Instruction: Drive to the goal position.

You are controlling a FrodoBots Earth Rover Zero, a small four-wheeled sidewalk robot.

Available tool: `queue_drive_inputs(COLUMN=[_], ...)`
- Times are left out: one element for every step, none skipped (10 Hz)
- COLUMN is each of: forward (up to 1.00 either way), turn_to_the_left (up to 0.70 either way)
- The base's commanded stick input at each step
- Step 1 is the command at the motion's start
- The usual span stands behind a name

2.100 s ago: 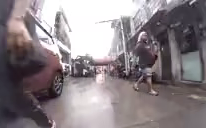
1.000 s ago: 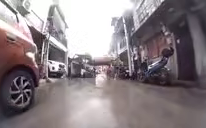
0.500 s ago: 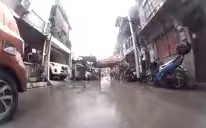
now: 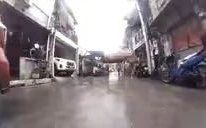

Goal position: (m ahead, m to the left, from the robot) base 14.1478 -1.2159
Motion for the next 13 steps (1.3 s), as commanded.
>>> queue_drive_inputs(forward=[0.99,0.99,0.99,0.99,0.99,0.99,0.99,0.99,0.99,0.99,0.99,0.99,0.99], turn_to_the_left=[0.0,0.0,0.29,0.14,0.0,0.0,0.03,0.12,0.4,0.04,0.0,0.0,0.02])
